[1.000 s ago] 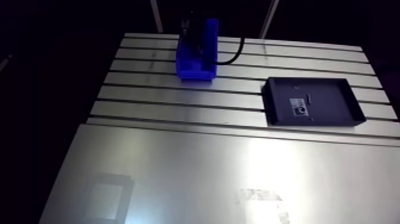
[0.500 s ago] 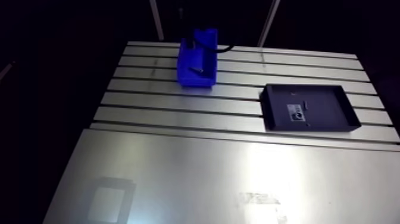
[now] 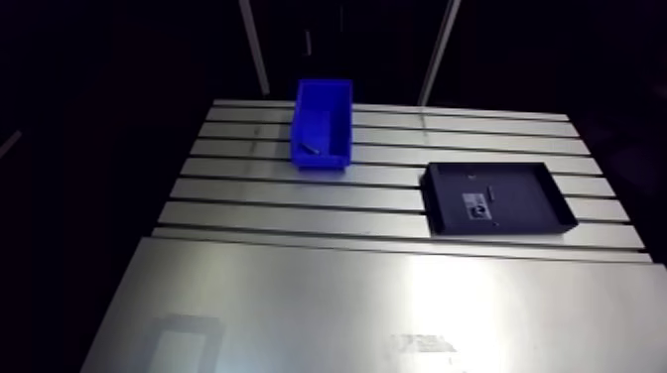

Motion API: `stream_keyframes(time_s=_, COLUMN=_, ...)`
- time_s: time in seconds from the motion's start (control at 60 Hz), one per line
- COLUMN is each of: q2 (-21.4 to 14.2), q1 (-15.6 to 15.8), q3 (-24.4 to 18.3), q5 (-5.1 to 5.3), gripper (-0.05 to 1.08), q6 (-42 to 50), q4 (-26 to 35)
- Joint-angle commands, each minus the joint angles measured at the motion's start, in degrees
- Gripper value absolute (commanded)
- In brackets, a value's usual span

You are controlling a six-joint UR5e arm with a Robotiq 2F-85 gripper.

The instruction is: Pick up the M10 bolt from the tray and put it into the blue bin.

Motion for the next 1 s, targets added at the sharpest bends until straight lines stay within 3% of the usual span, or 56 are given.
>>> stream_keyframes(time_s=0.017, q2=-5.6, q1=-1.0, q3=-3.4, q5=-0.01, gripper=0.01, q6=32.1, q4=7.0)
stream_keyframes(time_s=0.167, q2=-7.7, q1=-1.9, q3=-3.1, q5=-0.3, gripper=0.01, q6=49.5, q4=9.6)
stream_keyframes(time_s=0.35, q2=-9.4, q1=-3.1, q3=-2.8, q5=-0.3, gripper=0.01, q6=62.1, q4=14.5)
stream_keyframes(time_s=0.567, q2=-14.1, q1=-3.4, q3=-1.5, q5=-0.04, gripper=0.01, q6=64.7, q4=15.6)
stream_keyframes(time_s=0.667, q2=-14.9, q1=-3.8, q3=-0.9, q5=-0.47, gripper=0.01, q6=65.6, q4=15.3)
stream_keyframes(time_s=1.0, q2=-15.9, q1=-5.6, q3=-2.0, q5=-0.3, gripper=0.01, q6=65.1, q4=15.6)
